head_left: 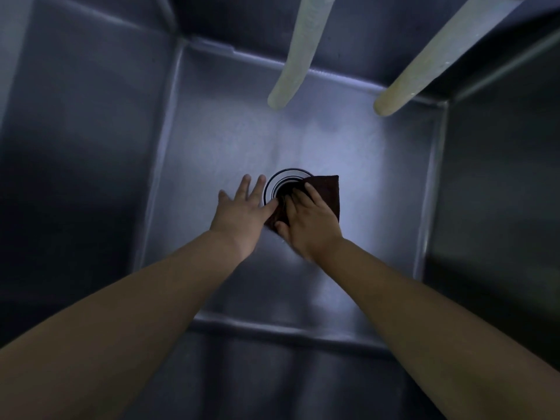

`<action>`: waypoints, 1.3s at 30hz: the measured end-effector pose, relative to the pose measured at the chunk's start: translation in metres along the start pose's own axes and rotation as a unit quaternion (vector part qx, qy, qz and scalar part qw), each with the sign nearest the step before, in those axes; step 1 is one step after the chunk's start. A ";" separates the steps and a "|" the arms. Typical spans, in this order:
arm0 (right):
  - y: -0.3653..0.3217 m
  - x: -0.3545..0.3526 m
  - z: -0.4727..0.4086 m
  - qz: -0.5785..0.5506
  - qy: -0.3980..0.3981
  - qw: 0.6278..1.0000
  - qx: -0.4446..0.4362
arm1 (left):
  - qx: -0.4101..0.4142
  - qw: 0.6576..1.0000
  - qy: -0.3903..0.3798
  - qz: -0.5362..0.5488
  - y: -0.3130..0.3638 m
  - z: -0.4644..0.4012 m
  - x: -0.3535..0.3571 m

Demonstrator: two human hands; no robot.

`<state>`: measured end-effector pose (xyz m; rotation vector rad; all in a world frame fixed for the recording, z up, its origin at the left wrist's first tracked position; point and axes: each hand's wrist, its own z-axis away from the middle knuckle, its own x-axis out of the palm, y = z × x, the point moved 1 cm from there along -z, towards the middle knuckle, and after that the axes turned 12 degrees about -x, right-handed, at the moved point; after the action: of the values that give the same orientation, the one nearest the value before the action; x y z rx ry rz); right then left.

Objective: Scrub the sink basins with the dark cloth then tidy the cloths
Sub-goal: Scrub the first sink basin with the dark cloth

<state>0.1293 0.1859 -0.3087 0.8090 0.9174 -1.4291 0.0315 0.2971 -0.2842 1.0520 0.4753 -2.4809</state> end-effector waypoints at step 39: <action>0.006 -0.009 0.001 -0.015 -0.006 1.000 -0.013 | -0.005 0.999 0.006 -0.038 0.003 -0.001 -0.008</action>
<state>0.1356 0.1891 -0.3004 0.7680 0.9407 -1.4439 0.0386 0.2965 -0.2794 1.0648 0.5407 -2.5377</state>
